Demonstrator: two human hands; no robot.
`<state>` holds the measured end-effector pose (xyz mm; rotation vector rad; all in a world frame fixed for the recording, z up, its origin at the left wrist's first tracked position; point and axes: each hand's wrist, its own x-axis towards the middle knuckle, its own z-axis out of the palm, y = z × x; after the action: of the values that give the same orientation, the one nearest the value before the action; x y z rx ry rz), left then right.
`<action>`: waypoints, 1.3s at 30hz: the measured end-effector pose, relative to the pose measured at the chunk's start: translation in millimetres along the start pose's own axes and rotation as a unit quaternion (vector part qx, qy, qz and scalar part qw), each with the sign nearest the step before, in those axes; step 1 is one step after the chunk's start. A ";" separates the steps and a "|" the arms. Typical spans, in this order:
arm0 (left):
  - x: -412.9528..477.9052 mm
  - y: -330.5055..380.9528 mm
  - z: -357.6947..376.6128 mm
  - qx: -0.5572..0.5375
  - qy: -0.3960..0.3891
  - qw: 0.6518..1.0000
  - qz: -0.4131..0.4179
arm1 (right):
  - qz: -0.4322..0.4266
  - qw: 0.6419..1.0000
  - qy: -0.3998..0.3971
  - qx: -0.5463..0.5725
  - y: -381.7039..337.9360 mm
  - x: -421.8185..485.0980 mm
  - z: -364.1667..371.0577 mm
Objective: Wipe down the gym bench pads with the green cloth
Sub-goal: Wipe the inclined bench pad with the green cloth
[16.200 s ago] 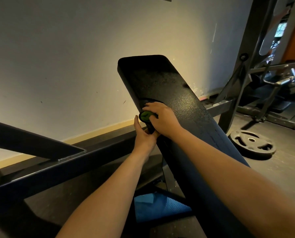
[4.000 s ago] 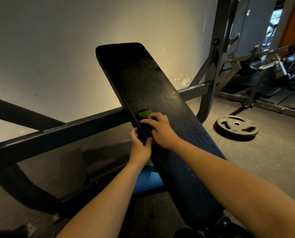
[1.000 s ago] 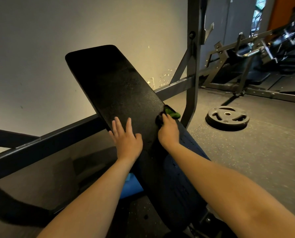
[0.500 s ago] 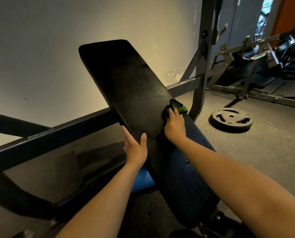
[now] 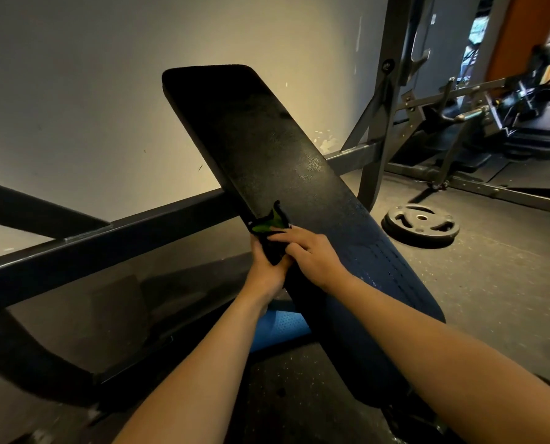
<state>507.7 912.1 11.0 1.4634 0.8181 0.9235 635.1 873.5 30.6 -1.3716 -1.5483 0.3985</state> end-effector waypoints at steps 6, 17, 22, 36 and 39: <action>-3.4 -3.6 5.4 -0.027 0.036 0.999 0.011 | -0.022 0.987 -0.050 -0.150 -15.6 27.8 18.6; -9.4 -13.8 6.5 -0.059 0.072 0.994 -0.058 | -0.105 0.946 -0.108 -0.286 -17.2 51.5 27.9; -21.4 -9.1 6.3 -0.077 0.046 0.994 -0.058 | -0.111 0.938 -0.164 -0.285 -15.6 31.2 8.8; -30.7 4.5 -6.0 0.022 0.021 0.992 -0.122 | -0.160 0.892 -0.145 -0.397 -26.6 55.5 18.2; -28.8 -1.0 -5.8 0.030 0.024 0.992 -0.123 | -0.141 0.899 -0.093 -0.404 -32.9 78.2 31.8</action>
<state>489.8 889.1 7.6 1.3597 1.0451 0.7555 600.9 943.9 76.3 -1.7034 -2.1668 -0.3595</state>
